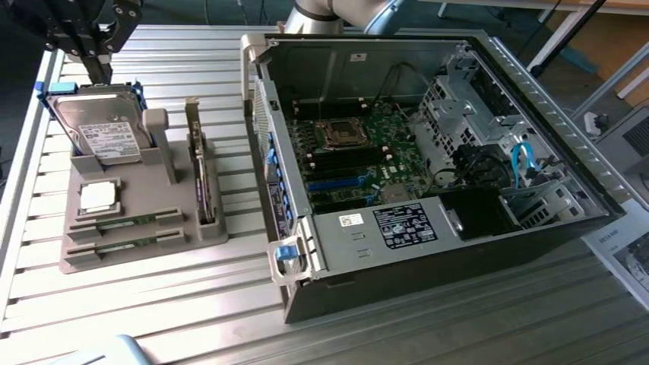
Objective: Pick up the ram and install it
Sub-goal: 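Reach for the ram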
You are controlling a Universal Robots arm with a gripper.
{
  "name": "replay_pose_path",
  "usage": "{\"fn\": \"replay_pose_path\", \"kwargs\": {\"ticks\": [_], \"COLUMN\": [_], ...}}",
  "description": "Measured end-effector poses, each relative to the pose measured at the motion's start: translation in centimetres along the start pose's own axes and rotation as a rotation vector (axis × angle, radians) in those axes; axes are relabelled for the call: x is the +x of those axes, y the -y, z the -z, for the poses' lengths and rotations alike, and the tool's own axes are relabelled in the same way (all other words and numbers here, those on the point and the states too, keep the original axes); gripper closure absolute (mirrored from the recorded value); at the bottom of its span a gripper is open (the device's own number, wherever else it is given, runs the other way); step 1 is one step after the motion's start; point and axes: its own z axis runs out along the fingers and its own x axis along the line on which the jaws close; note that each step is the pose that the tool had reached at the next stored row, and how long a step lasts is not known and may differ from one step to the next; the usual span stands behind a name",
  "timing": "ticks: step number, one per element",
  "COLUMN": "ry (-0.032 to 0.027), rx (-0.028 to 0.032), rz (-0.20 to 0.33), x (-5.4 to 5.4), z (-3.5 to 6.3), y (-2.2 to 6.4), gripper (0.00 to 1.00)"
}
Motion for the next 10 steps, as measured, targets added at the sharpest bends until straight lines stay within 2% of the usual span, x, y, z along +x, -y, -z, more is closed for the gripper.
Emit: {"fn": "replay_pose_path", "kwargs": {"ticks": [7,10], "ry": [-0.0002,0.0001], "rx": [0.0001,0.0], "rz": [0.0,0.0], "x": [0.0,0.0], "z": [0.02,0.05], "y": [0.08,1.15], "gripper": [0.9,0.9]}}
